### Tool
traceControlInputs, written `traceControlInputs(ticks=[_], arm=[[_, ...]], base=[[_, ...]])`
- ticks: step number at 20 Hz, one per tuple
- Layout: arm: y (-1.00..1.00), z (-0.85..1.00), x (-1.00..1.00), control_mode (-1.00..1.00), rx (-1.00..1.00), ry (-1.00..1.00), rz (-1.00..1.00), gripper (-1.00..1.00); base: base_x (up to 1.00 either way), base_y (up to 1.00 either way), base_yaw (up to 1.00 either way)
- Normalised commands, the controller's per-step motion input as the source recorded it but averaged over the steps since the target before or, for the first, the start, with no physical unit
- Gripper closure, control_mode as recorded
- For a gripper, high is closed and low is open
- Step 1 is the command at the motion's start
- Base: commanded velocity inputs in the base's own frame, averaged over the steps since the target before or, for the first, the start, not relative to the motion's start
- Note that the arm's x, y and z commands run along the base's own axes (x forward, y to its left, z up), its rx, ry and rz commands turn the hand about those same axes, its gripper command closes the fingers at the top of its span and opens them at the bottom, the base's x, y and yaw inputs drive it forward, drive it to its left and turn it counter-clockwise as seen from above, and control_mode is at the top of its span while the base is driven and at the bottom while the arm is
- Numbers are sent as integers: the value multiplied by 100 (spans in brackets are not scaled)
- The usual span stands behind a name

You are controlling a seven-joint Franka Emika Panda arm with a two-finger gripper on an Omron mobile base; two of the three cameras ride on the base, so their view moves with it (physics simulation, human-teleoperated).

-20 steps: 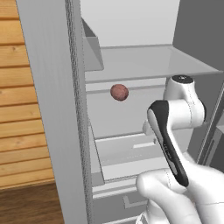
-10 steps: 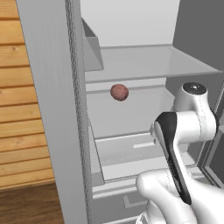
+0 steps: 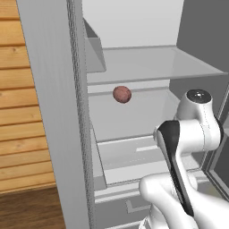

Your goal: Take the strawberry from the fridge and place it on top of the pancake, located on the dining counter.

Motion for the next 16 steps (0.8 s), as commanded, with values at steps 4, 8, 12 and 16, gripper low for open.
traceControlInputs(ticks=[4,8,12,16], arm=[[0,0,-2,100,0,0,0,100],[0,0,0,100,0,0,0,100],[0,0,0,100,0,0,0,100],[0,0,0,100,0,0,0,100]], base=[[0,3,1],[-16,0,28],[-39,2,39],[-52,1,49]])
